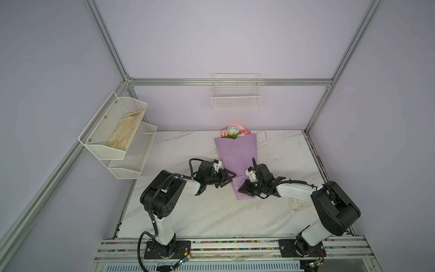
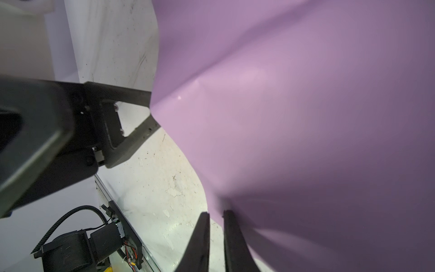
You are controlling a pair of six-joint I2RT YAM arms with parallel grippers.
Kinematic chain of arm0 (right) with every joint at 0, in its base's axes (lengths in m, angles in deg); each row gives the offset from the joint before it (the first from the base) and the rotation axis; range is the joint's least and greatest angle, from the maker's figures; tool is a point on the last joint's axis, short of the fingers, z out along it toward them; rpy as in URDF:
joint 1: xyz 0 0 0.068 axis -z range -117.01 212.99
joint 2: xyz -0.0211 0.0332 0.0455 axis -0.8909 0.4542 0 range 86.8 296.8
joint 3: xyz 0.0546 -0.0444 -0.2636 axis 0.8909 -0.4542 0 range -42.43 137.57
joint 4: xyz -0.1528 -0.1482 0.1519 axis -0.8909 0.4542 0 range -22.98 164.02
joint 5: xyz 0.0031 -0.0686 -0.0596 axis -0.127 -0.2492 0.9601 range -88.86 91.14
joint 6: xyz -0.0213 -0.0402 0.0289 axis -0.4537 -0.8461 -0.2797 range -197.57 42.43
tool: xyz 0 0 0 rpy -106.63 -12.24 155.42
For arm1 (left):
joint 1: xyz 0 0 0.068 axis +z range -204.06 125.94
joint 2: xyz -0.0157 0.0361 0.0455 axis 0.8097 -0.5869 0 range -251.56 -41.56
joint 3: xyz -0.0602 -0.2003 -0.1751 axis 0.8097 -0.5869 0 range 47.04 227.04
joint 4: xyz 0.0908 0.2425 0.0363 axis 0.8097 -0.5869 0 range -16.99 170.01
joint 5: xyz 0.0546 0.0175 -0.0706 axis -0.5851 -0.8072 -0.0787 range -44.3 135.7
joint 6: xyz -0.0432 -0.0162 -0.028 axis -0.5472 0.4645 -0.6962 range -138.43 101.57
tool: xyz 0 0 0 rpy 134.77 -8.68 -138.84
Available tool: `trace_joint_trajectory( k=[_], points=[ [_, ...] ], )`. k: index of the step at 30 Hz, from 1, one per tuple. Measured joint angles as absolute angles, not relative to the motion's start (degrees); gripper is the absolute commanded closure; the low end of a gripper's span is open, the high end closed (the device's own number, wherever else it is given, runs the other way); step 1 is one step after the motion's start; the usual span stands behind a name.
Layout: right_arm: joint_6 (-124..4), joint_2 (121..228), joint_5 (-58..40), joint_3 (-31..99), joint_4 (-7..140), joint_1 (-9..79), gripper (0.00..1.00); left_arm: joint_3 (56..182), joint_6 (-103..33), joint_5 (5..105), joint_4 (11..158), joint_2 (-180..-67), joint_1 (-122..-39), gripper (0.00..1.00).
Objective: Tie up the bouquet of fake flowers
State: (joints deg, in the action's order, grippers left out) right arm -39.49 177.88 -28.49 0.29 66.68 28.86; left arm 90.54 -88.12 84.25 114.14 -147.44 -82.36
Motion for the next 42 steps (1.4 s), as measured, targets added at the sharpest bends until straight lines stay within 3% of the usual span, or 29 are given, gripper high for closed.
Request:
trace_joint_trajectory(
  k=[4,15,20,28,42],
  points=[
    [-39.49,177.91,-28.49,0.03,66.27,28.86,0.83,90.54,-88.56,83.79,114.57,-148.64,-82.38,0.48],
    [-39.14,177.91,-28.79,-1.72,64.58,28.86,0.82,90.67,-89.19,83.68,116.37,-152.91,-82.58,0.87],
    [-38.72,176.64,-29.49,-2.00,64.71,28.86,0.81,90.67,-87.86,83.44,115.53,-153.93,-82.66,0.98],
    [-37.15,168.44,-29.91,-3.99,64.76,30.56,0.82,90.70,-81.57,82.96,109.85,-152.80,-82.64,1.00],
    [-37.76,177.75,-34.45,-6.79,61.39,30.96,0.85,94.19,-73.61,83.50,104.37,-151.79,-82.55,0.96]
  ],
)
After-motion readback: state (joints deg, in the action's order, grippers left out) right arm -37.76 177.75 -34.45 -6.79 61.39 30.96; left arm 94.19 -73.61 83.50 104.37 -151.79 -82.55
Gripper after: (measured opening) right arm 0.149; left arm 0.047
